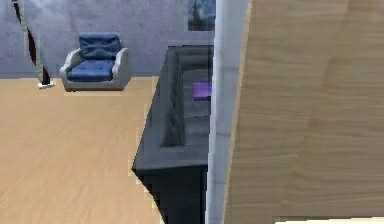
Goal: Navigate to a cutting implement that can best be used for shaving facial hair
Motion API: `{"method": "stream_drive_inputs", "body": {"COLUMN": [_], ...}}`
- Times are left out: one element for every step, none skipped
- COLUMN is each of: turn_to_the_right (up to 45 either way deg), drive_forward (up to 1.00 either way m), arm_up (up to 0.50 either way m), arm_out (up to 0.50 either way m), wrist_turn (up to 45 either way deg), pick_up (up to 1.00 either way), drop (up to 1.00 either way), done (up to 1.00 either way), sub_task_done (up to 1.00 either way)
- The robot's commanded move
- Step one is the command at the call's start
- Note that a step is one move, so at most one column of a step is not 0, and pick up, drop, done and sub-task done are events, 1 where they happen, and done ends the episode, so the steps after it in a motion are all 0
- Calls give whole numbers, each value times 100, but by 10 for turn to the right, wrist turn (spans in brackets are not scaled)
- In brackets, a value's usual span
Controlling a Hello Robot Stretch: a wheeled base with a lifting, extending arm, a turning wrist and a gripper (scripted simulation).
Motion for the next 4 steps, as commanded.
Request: {"method": "stream_drive_inputs", "body": {"turn_to_the_right": [0,-450,-450,-450], "drive_forward": [5,0,0,0], "arm_up": [0,0,0,0], "arm_out": [0,0,0,0], "wrist_turn": [0,0,0,0], "pick_up": [0,0,0,0], "drop": [0,0,0,0], "done": [0,0,0,0], "sub_task_done": [0,0,0,0]}}
